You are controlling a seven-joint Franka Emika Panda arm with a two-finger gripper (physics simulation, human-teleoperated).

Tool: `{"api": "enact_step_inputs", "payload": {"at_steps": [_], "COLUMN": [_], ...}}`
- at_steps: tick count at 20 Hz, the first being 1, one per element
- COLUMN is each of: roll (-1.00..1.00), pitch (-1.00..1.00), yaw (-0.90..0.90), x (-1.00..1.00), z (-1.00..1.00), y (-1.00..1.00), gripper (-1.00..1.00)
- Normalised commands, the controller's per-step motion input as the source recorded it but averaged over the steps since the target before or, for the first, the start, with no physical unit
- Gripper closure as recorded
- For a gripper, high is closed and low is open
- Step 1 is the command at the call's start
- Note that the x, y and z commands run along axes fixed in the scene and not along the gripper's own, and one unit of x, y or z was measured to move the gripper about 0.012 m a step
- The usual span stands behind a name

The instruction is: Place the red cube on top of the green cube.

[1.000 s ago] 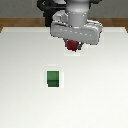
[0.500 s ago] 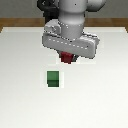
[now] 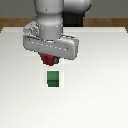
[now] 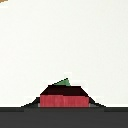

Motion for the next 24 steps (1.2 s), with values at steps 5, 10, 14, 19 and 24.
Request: {"api": "enact_step_inputs", "payload": {"at_steps": [5, 10, 14, 19, 24], "roll": [0.0, 0.0, 0.0, 0.0, 0.0], "pitch": [0.0, 0.0, 0.0, 0.0, 0.0], "yaw": [0.0, 0.0, 0.0, 0.0, 0.0], "x": [-0.2, 0.0, 0.0, 0.0, 0.0], "z": [0.0, -0.4, -0.75, 0.0, 0.0], "y": [0.2, 0.0, 0.0, 0.0, 0.0], "gripper": [1.0, 1.0, 1.0, 1.0, -1.0]}}
